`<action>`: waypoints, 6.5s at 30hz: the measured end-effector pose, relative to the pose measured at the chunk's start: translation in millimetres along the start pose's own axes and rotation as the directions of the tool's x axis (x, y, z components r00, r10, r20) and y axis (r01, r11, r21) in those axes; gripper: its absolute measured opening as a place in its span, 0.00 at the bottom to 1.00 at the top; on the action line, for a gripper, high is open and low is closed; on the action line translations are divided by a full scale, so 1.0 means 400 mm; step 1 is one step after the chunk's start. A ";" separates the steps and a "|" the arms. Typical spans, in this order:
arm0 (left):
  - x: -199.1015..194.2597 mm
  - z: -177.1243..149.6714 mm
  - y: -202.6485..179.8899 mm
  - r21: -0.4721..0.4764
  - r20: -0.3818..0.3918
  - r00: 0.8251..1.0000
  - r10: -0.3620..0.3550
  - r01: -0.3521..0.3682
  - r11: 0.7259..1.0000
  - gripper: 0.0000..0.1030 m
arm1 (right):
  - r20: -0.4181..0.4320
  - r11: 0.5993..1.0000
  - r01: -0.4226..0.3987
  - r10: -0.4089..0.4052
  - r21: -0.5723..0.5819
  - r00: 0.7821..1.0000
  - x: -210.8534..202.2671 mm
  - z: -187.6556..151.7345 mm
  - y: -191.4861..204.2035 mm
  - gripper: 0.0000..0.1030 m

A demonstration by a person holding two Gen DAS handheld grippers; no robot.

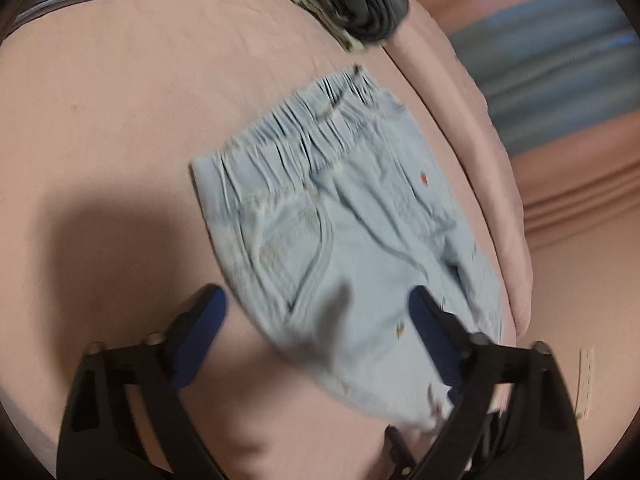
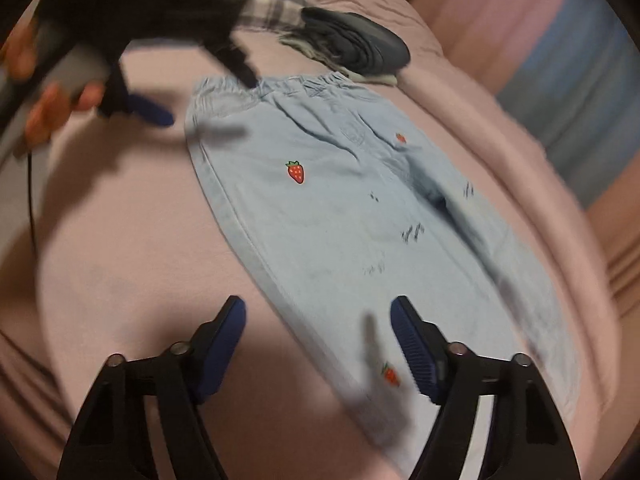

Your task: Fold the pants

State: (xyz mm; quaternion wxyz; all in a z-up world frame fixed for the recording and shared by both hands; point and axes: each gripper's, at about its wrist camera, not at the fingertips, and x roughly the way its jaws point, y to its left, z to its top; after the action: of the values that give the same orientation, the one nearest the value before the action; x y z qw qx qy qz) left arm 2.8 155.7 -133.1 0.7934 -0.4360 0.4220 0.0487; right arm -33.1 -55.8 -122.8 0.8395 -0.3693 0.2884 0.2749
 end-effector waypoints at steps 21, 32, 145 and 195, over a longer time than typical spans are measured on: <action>-0.049 0.004 0.005 0.163 0.058 0.973 0.226 -0.232 0.959 0.40 | 0.029 0.940 -0.227 0.227 0.256 0.973 -0.049 -0.021 -0.049 0.16; 0.082 -0.062 -0.151 0.574 0.091 0.953 0.290 -0.288 0.767 0.52 | -0.167 0.853 0.010 0.091 0.522 0.982 -0.016 -0.196 -0.250 0.38; 0.037 -0.170 -0.080 0.927 0.355 0.903 0.242 -0.374 0.037 0.28 | -0.139 0.976 -0.122 0.148 0.182 0.979 -0.221 -0.232 -0.086 0.16; 0.230 -0.594 -0.482 0.971 -0.223 0.972 0.078 0.214 0.105 0.15 | 0.112 -0.106 -0.117 -0.051 0.987 0.992 -0.393 -0.839 -0.477 0.06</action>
State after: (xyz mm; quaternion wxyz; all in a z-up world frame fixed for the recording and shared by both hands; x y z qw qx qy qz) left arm -1.6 -163.7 -135.9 0.8303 0.1841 0.4094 -0.3302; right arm -106.2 -466.2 -114.9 0.8432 0.4005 0.3584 0.0104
